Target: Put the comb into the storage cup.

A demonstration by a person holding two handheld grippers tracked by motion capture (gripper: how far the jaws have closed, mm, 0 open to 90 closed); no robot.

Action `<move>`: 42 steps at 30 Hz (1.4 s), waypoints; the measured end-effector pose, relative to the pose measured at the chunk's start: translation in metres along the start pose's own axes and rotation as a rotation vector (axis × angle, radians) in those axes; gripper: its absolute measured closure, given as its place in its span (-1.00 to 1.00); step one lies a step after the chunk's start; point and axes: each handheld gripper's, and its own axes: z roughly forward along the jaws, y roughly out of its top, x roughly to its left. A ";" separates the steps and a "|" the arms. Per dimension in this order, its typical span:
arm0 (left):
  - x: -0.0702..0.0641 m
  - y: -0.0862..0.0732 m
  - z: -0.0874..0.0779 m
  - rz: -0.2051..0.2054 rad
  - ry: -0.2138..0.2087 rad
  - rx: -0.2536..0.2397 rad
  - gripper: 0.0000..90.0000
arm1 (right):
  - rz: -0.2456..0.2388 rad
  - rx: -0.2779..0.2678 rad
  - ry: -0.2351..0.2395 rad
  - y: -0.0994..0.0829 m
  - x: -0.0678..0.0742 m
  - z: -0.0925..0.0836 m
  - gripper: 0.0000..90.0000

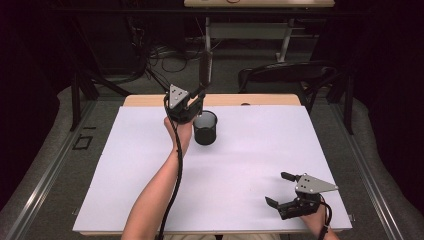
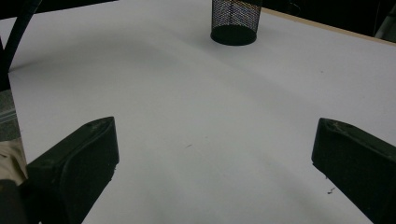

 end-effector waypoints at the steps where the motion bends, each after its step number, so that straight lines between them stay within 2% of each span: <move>1: 0.000 0.000 0.000 -0.002 -0.003 -0.001 0.60 | 0.001 -0.001 0.000 0.000 0.000 0.000 -0.99; 11: 0.000 -0.005 0.004 0.000 -0.017 0.001 0.60 | 0.003 0.000 0.000 0.000 0.000 0.000 -0.99; 42: 0.001 -0.020 0.010 -0.006 -0.016 0.021 0.60 | 0.001 0.000 0.002 0.000 0.000 0.000 -0.99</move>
